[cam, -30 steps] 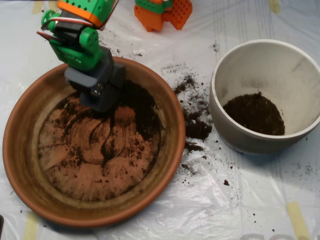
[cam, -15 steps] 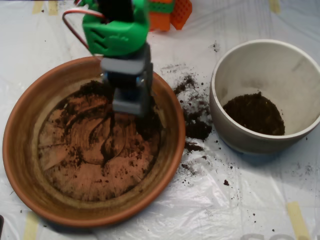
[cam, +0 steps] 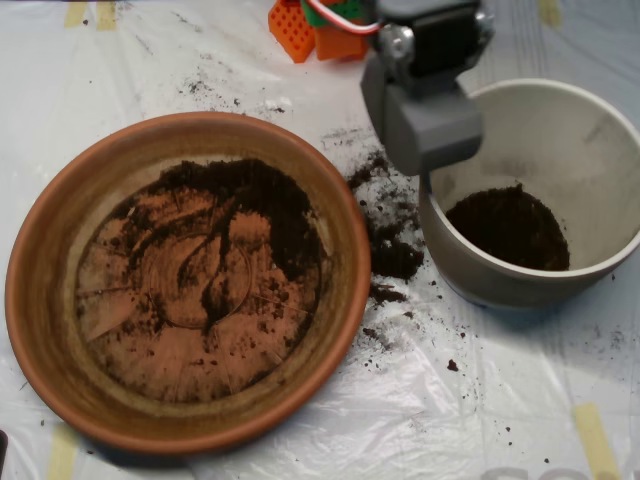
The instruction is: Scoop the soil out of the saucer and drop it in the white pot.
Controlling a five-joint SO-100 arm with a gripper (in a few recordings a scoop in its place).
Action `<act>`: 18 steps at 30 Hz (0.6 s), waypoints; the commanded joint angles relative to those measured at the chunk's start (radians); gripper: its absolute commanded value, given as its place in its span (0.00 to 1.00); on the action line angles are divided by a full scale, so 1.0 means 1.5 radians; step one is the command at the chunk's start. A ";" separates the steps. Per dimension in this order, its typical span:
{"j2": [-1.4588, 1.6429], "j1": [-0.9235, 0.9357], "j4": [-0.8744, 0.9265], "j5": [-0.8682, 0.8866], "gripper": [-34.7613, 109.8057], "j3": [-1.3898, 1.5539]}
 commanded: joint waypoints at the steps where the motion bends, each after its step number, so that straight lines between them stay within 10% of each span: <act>1: 0.064 -0.093 -0.002 -0.034 0.24 -0.052; 18: 0.079 -0.125 -0.025 -0.058 0.51 -0.005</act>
